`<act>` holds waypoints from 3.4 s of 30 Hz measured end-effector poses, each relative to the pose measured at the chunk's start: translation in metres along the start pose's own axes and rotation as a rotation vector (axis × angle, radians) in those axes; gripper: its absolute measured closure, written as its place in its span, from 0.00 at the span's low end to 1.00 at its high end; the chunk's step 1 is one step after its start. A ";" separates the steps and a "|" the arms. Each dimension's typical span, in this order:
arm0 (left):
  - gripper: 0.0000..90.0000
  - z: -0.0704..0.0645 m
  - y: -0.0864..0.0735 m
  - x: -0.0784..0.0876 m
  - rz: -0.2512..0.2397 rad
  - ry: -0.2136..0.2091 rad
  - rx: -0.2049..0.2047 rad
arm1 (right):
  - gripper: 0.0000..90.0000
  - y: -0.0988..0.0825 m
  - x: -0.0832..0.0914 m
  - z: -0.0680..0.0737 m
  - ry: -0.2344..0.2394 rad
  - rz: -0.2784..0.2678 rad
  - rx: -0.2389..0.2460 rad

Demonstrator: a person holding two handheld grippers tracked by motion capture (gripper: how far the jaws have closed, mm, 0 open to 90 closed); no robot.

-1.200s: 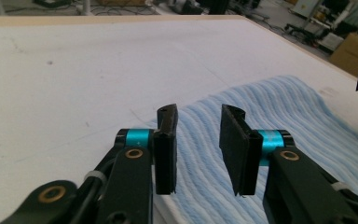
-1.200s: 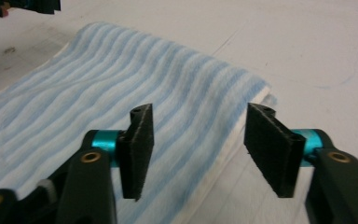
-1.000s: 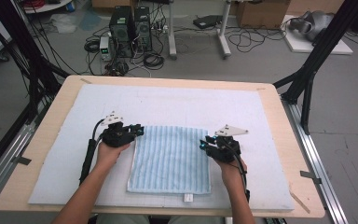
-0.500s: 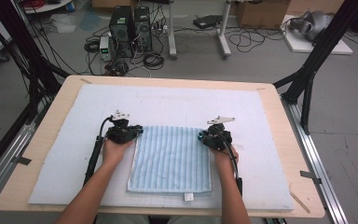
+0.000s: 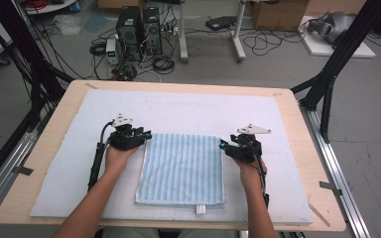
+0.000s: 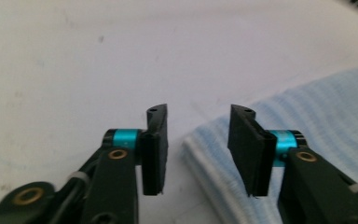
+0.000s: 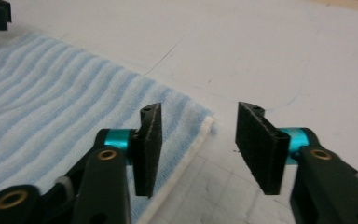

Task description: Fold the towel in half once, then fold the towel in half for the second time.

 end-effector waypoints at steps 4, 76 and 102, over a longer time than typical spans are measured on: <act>0.44 -0.011 0.004 0.013 0.008 -0.116 0.008 | 0.30 0.000 0.015 -0.006 -0.021 -0.008 0.002; 0.40 0.005 -0.002 -0.036 0.190 0.033 -0.120 | 0.13 -0.008 0.057 0.010 0.071 -0.084 0.109; 0.92 -0.006 -0.018 -0.041 0.205 -0.025 -0.159 | 0.13 0.002 0.014 0.006 0.042 -0.002 0.047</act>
Point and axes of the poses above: each handheld gripper's, and its own axes: x roughly backward along the jaws, y roughly out of its top, z roughly to its left, the point moved 10 cm from there along -x, roughly forward along the jaws, and after that the axes turned 7 degrees about z, right-handed, at the moved point
